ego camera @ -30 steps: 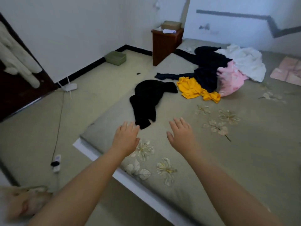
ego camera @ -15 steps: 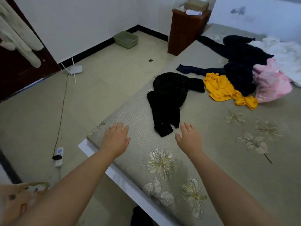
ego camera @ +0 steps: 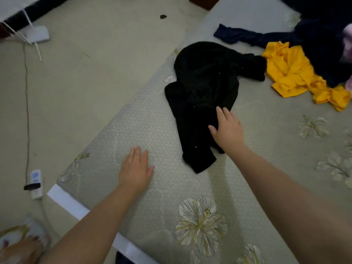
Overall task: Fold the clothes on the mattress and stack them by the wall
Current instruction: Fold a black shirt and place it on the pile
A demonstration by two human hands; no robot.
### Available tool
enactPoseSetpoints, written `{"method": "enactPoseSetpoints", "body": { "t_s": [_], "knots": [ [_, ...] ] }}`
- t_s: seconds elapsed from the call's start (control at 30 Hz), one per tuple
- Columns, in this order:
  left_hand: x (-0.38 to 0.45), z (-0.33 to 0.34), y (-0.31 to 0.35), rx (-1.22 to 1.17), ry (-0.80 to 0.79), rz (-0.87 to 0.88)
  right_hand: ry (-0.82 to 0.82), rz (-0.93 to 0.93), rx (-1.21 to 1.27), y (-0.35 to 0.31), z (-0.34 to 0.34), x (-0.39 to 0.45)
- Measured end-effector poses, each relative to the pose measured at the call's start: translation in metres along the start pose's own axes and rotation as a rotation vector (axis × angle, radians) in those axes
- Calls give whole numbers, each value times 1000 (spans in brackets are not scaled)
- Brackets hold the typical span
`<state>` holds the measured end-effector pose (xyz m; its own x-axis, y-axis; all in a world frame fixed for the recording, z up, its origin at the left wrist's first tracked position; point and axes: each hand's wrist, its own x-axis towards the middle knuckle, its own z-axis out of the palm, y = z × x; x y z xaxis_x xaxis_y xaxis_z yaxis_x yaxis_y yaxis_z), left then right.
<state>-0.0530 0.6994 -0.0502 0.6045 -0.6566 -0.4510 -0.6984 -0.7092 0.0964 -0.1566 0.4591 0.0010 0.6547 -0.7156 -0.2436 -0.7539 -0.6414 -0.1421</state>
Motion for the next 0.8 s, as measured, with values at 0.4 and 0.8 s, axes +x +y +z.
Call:
{"method": "enactPoseSetpoints", "body": {
  "t_s": [0.4, 0.8],
  "knots": [
    [28, 56, 3, -158, 111, 105, -15, 166, 19, 30, 81, -75],
    [31, 0, 99, 110, 176, 835, -198, 454, 116, 76, 89, -241]
  ]
}}
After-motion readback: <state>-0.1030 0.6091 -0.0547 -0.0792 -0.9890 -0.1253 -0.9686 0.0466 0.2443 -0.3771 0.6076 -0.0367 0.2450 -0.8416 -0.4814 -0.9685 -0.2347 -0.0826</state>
